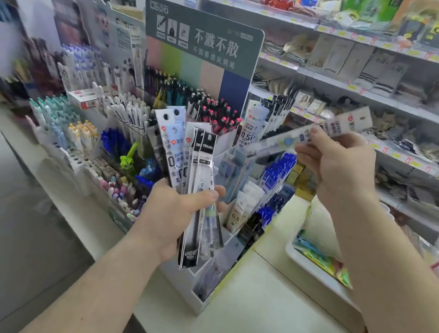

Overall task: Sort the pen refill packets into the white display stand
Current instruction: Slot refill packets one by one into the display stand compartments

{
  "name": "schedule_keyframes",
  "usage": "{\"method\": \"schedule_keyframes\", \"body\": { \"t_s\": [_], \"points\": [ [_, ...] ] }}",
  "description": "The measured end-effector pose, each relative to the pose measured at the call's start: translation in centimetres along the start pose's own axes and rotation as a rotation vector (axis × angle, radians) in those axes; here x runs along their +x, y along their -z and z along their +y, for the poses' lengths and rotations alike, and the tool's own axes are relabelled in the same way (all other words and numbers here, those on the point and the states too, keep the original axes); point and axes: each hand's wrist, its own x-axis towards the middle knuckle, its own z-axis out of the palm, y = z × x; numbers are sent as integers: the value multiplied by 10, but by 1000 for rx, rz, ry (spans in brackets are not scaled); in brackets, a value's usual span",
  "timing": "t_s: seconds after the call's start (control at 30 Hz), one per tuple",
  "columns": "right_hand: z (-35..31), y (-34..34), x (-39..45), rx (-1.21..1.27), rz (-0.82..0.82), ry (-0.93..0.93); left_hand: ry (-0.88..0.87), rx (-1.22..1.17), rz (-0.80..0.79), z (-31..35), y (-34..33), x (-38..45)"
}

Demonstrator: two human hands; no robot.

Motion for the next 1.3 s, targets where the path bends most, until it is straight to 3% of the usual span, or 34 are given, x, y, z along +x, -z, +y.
{"method": "schedule_keyframes", "body": {
  "t_s": [0.17,0.5,0.87,1.07,1.3],
  "points": [
    [2,-38,37,-246,-19,123,-13,-21,-2,3,5,1],
    [23,-67,69,-688,-43,195,-6,-49,-38,8,16,7],
    [41,-87,80,-1019,-149,136,3,-25,-85,4,11,10],
    [52,-90,82,-1138,-222,49,0,1,-83,2,9,8],
    [40,-82,74,-1054,-270,0,49,-48,-139,0,3,4]
  ]
}}
